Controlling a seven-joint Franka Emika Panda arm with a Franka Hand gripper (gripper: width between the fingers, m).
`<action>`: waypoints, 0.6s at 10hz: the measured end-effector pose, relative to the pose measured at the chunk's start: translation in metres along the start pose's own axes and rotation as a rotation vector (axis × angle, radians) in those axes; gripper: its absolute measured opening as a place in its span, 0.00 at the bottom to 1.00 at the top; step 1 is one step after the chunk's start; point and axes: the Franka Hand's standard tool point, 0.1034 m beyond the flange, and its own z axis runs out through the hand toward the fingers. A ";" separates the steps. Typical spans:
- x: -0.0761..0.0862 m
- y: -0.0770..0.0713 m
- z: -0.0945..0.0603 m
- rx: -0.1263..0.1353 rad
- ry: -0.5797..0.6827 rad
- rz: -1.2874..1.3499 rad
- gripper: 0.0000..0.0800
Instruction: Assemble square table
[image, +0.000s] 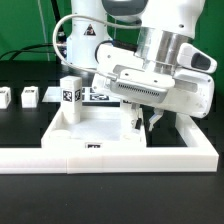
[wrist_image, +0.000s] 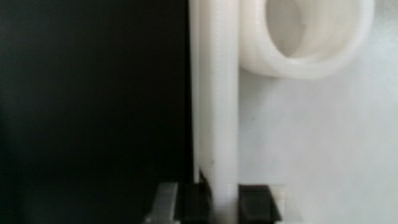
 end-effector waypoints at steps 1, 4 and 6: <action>0.000 0.000 0.000 0.000 0.000 0.001 0.07; 0.000 -0.001 0.000 0.000 0.000 0.004 0.08; 0.000 -0.001 0.000 0.000 0.001 0.013 0.08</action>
Offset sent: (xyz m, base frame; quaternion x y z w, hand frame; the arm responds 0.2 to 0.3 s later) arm 0.0000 0.0000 0.0000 0.0000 0.0000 0.0000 1.0000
